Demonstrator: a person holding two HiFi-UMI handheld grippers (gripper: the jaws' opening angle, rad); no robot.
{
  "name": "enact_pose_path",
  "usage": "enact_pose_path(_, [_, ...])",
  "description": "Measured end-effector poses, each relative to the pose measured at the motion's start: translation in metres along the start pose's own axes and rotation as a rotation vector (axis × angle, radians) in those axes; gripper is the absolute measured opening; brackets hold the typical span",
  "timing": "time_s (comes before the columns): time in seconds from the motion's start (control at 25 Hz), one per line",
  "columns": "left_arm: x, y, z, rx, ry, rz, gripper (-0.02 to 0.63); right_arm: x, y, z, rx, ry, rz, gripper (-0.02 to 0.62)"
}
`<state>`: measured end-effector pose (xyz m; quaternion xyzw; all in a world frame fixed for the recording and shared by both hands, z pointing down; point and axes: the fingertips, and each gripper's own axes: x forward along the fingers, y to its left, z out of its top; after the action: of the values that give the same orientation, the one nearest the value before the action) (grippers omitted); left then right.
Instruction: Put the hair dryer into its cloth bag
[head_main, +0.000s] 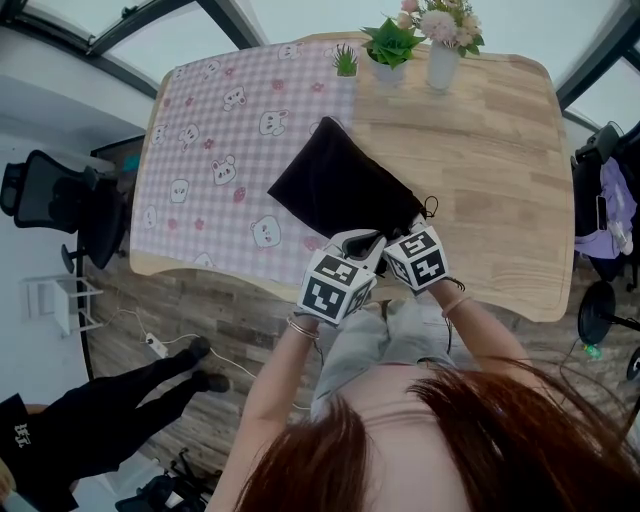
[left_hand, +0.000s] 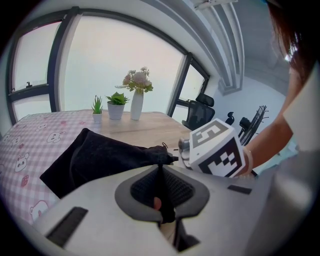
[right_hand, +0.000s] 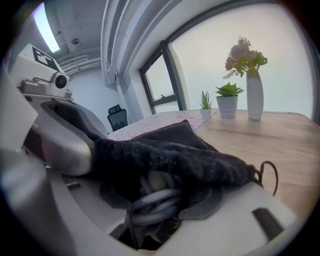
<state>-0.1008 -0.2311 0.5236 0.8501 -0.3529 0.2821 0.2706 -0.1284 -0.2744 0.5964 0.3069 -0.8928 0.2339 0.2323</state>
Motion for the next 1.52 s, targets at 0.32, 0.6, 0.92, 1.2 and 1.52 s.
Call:
enact_pose_path(0.32, [0.005, 0.000, -0.007, -0.027, 0.009, 0.005, 0.026, 0.006, -0.003, -0.009, -0.042, 0.020, 0.008, 0.233])
enact_pose_path(0.6, [0.004, -0.001, -0.015, -0.049, 0.012, 0.009, 0.026, 0.005, 0.000, -0.019, -0.071, 0.045, 0.006, 0.233])
enact_pose_path(0.92, [0.008, -0.003, -0.012, -0.047, 0.008, 0.006, 0.026, 0.001, -0.003, -0.020, -0.058, 0.030, 0.009, 0.262])
enact_pose_path(1.2, [0.011, -0.007, -0.020, -0.050, 0.018, 0.013, 0.026, -0.011, -0.006, -0.021, -0.055, 0.006, -0.011, 0.270])
enact_pose_path(1.52, [0.011, -0.012, -0.022, -0.075, 0.002, 0.011, 0.026, -0.027, -0.004, -0.029, -0.043, -0.011, -0.004, 0.270])
